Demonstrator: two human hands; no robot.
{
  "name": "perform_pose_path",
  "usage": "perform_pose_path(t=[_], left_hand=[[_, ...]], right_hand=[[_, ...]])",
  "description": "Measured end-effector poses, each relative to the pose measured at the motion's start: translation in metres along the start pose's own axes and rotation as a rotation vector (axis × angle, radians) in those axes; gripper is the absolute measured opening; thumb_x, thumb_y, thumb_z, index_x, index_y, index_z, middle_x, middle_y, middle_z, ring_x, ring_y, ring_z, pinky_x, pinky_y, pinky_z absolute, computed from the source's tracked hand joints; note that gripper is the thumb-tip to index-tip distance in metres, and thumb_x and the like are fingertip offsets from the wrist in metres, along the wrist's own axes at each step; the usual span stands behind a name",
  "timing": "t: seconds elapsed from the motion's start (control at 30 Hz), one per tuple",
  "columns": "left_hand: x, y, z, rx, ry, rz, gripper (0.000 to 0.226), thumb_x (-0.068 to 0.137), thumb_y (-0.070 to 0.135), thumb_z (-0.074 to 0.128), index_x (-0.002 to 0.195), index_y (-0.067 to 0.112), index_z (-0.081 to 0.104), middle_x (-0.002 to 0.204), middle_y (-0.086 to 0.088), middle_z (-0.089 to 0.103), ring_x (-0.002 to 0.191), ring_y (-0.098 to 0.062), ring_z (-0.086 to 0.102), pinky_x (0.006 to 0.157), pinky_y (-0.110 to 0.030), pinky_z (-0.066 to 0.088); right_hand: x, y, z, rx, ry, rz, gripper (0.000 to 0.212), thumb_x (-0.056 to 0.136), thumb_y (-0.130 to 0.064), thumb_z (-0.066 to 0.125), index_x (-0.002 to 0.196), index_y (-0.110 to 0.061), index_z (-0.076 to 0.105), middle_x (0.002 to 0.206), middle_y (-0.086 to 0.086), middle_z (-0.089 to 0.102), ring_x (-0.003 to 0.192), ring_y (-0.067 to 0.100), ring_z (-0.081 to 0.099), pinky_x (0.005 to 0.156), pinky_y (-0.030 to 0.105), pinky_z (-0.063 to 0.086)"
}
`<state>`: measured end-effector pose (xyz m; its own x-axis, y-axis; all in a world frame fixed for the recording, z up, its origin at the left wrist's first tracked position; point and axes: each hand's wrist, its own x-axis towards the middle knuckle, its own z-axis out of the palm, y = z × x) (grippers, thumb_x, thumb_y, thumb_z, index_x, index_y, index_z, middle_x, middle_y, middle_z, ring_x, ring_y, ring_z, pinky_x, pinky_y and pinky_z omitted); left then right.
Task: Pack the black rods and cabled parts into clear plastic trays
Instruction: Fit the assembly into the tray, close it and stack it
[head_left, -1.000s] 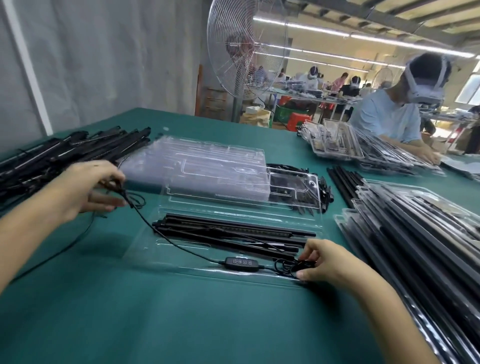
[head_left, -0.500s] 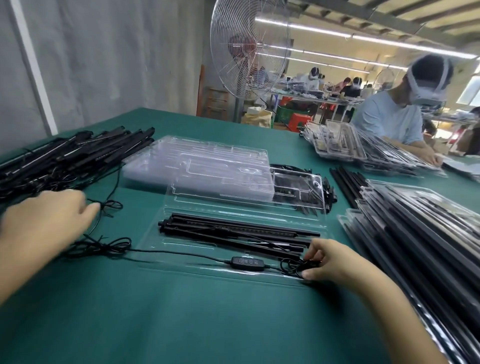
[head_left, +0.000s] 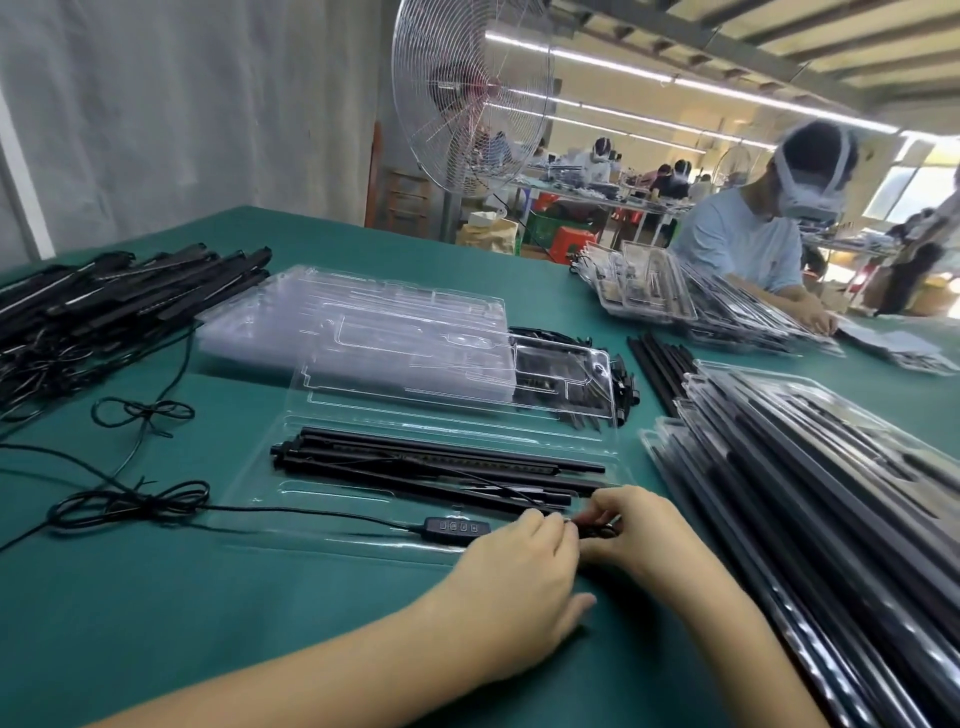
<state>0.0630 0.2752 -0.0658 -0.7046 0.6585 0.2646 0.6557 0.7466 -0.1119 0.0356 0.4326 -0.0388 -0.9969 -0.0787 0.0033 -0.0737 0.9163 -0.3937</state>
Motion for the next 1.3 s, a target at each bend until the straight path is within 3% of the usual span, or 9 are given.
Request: perform_pose_path(t=[0.1, 0.17, 0.3, 0.5, 0.63, 0.73, 0.87, 1.13, 1.3], left_hand=[[-0.006, 0.004, -0.001, 0.085, -0.008, 0.019, 0.045, 0.076, 0.056, 0.059, 0.095, 0.018, 0.071, 0.090, 0.006, 0.066, 0.084, -0.012, 0.061, 0.072, -0.019, 0.050], [-0.007, 0.008, 0.006, 0.069, 0.073, 0.034, 0.041, 0.066, 0.056, 0.065, 0.082, 0.019, 0.073, 0.076, 0.009, 0.064, 0.076, -0.011, 0.061, 0.068, -0.016, 0.050], [-0.006, 0.009, 0.011, 0.036, 0.137, 0.001, 0.035, 0.066, 0.051, 0.063, 0.084, 0.022, 0.069, 0.075, 0.008, 0.063, 0.075, -0.011, 0.061, 0.068, -0.018, 0.051], [-0.004, 0.007, 0.013, -0.044, 0.109, -0.044, 0.037, 0.060, 0.051, 0.067, 0.086, 0.025, 0.069, 0.104, 0.000, 0.070, 0.082, -0.015, 0.065, 0.066, -0.018, 0.053], [-0.004, 0.003, 0.014, -0.060, 0.080, -0.038, 0.037, 0.072, 0.051, 0.054, 0.098, 0.028, 0.067, 0.094, 0.006, 0.067, 0.083, -0.015, 0.062, 0.070, -0.020, 0.052], [-0.005, -0.001, 0.017, -0.051, 0.109, -0.008, 0.042, 0.080, 0.046, 0.042, 0.111, 0.025, 0.061, 0.103, 0.004, 0.066, 0.090, -0.020, 0.059, 0.079, -0.026, 0.051], [-0.005, 0.001, 0.018, -0.043, 0.110, 0.010, 0.053, 0.076, 0.047, 0.042, 0.123, 0.029, 0.062, 0.099, 0.003, 0.069, 0.080, -0.016, 0.063, 0.073, -0.021, 0.052], [-0.005, 0.003, 0.012, -0.030, 0.051, 0.014, 0.053, 0.078, 0.049, 0.033, 0.117, 0.034, 0.065, 0.096, 0.009, 0.069, 0.080, -0.012, 0.062, 0.067, -0.020, 0.050], [-0.005, 0.002, 0.008, -0.032, -0.008, -0.006, 0.052, 0.078, 0.049, 0.032, 0.116, 0.037, 0.065, 0.094, 0.010, 0.069, 0.079, -0.013, 0.062, 0.066, -0.020, 0.050]], right_hand=[[0.000, 0.001, 0.001, 0.010, 0.010, 0.010, 0.023, 0.068, -0.031, 0.082, 0.075, -0.030, 0.059, 0.084, -0.004, 0.064, 0.075, 0.009, 0.053, 0.064, 0.018, 0.036], [0.001, 0.002, 0.002, -0.016, 0.009, 0.008, 0.021, 0.069, -0.032, 0.081, 0.081, -0.026, 0.064, 0.089, -0.003, 0.065, 0.078, 0.008, 0.052, 0.066, 0.019, 0.035], [0.002, 0.002, 0.002, -0.064, 0.021, 0.020, 0.030, 0.071, -0.035, 0.080, 0.094, -0.020, 0.070, 0.096, -0.004, 0.067, 0.084, 0.010, 0.054, 0.076, 0.023, 0.041], [-0.005, -0.001, 0.000, -0.109, 0.013, 0.045, 0.023, 0.070, -0.043, 0.076, 0.078, -0.037, 0.055, 0.088, -0.013, 0.060, 0.083, 0.008, 0.053, 0.075, 0.025, 0.044], [-0.005, -0.002, -0.005, -0.093, -0.030, 0.086, 0.019, 0.070, -0.045, 0.074, 0.086, -0.038, 0.067, 0.080, -0.016, 0.061, 0.078, 0.004, 0.056, 0.064, 0.018, 0.041], [0.000, 0.002, -0.015, -0.029, -0.132, 0.111, 0.018, 0.077, -0.035, 0.072, 0.095, -0.038, 0.072, 0.080, -0.018, 0.067, 0.082, 0.000, 0.061, 0.067, 0.013, 0.043], [0.004, 0.010, -0.032, 0.057, -0.252, 0.134, 0.036, 0.084, -0.008, 0.057, 0.084, -0.039, 0.074, 0.090, -0.011, 0.074, 0.089, 0.007, 0.066, 0.086, 0.025, 0.049], [0.039, 0.015, -0.032, 0.402, -0.202, 0.410, 0.032, 0.092, 0.003, 0.037, 0.071, -0.004, 0.059, 0.066, 0.009, 0.065, 0.045, 0.015, 0.062, 0.045, 0.020, 0.049], [0.069, 0.017, -0.030, 0.502, 0.138, 0.507, 0.011, 0.095, -0.005, 0.040, 0.100, 0.000, 0.048, 0.099, 0.022, 0.060, 0.037, 0.018, 0.058, 0.042, 0.026, 0.052]])
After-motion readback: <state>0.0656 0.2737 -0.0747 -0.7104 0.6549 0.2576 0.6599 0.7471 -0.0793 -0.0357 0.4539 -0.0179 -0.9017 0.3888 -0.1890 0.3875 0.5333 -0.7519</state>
